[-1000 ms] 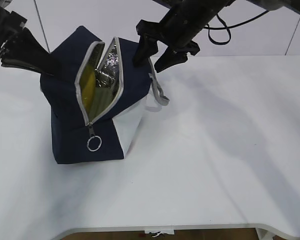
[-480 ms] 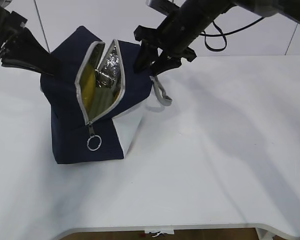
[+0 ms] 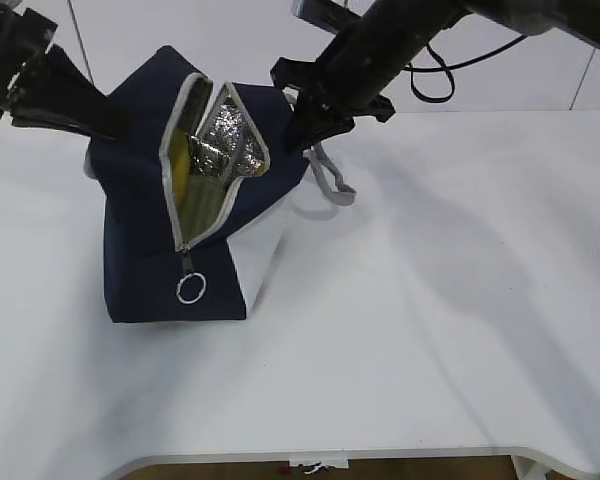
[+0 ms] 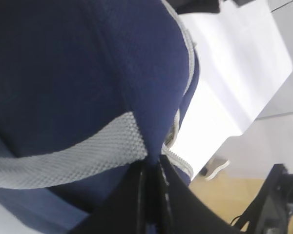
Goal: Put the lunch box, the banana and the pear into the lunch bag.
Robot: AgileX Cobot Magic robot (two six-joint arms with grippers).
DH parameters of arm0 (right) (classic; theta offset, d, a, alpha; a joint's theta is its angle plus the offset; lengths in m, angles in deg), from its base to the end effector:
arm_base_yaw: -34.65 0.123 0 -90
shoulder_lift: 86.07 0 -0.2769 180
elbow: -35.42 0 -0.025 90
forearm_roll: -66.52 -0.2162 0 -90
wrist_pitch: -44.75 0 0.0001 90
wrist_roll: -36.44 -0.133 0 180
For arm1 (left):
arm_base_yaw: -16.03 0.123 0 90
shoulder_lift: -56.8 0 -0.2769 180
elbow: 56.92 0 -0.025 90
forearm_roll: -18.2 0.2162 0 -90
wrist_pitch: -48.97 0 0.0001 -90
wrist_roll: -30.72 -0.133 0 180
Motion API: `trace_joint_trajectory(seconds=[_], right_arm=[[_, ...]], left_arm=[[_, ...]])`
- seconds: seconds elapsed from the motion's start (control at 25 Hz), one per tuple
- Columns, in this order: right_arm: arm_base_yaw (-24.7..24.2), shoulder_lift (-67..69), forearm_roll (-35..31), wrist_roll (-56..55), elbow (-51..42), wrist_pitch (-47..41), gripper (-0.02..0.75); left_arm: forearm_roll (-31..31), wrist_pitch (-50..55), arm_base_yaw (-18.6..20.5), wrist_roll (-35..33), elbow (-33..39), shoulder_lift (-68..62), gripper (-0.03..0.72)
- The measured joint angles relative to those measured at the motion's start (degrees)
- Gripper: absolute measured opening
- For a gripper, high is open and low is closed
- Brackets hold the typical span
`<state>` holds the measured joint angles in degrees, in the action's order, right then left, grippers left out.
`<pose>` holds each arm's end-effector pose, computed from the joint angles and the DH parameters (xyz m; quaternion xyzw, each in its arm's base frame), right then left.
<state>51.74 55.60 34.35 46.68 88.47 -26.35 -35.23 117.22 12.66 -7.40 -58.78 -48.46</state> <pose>0.4375 0.2046 0.2195 -0.1824 0.9290 0.2834 0.1525 0.3134 -0.1179 0.2813 0.1886 0.8812 -0.3896 0.1900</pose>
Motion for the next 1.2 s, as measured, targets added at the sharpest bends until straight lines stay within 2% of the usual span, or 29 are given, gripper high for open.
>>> trace_joint_trajectory(seconds=[0.16,0.44,0.68,0.96,1.04,1.08,1.2], right_arm=[[0.0,-3.5,7.0,-1.5,-0.3,-0.4,0.004],[-0.1,-13.3,20.7,-5.8,-5.4,-1.1,0.003],[-0.3,-17.2,23.0,-6.8,-11.6,-1.1,0.002],[-0.3,-17.2,23.5,-7.1,-12.3,-1.1,0.003],[-0.3,-17.2,23.5,-7.9,-12.3,-1.1,0.031],[-0.3,-17.2,23.5,-8.2,-12.3,-1.1,0.069],[-0.3,-17.2,23.4,-8.7,-12.3,-0.9,0.245]], left_arm=[[-5.5,-1.1,-2.0,0.0,0.0,-0.5,-0.006],[-10.1,-8.5,-10.9,0.0,0.0,-1.9,-0.006],[-12.6,-12.2,-14.0,-0.2,0.0,-4.6,-0.006],[-19.0,-14.0,-16.3,-2.0,0.0,-8.5,-0.005],[-19.2,-14.4,-16.8,-2.4,0.0,-8.5,0.013],[-19.2,-14.5,-16.9,-2.9,0.0,-8.5,0.038],[-19.2,-14.5,-16.9,-3.9,0.0,-8.5,0.156]])
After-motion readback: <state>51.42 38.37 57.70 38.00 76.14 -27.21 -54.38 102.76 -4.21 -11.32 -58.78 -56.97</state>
